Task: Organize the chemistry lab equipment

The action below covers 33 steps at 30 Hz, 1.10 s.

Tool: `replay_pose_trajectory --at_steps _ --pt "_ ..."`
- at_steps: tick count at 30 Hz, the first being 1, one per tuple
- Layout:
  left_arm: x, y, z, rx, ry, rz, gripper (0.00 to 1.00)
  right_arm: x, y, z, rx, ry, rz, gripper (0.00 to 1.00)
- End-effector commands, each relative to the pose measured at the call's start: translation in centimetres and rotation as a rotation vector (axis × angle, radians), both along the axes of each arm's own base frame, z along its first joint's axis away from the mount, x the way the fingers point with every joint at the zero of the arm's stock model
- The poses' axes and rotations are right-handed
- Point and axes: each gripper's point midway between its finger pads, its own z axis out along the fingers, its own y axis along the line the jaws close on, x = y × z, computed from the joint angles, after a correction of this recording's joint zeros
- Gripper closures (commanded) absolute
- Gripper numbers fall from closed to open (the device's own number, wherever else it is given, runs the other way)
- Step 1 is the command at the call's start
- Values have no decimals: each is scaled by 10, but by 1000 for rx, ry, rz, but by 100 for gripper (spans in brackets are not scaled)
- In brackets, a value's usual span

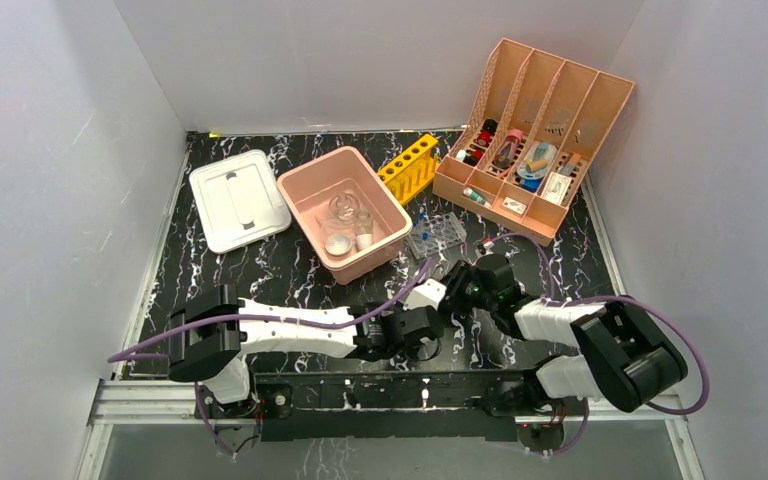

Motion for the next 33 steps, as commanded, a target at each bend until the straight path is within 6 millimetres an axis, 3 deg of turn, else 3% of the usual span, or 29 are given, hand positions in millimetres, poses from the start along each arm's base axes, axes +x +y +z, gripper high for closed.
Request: replay_pose_trajectory --at_steps 1,5,11,13,16,17,21,23,26,27,33 --pt "6 -15 21 -62 -25 5 100 1 -2 -6 -39 9 -12 62" --pt "7 -14 22 -67 -33 9 100 2 -4 -6 -55 5 -15 83" --pt "11 -10 25 -72 -49 36 96 3 -3 5 -53 -28 -3 100" --pt "15 -5 28 -73 -66 64 81 4 -4 10 -68 -49 10 100" --pt "22 3 43 -84 -109 104 34 4 -6 22 -96 -91 33 100" --pt "26 7 52 -78 -130 106 23 10 -3 37 -94 -128 45 100" --pt "43 31 112 -55 -259 133 2 9 -2 64 -130 -214 123 100" --pt "48 41 148 -116 -294 134 2 7 3 82 -114 -283 180 100" --pt "52 44 182 -285 -231 101 2 -5 16 108 -44 -388 307 100" --pt "63 49 191 -362 -201 115 3 -11 22 118 -3 -424 352 100" --pt "67 57 221 -712 -82 66 8 -51 40 182 277 -633 530 100"
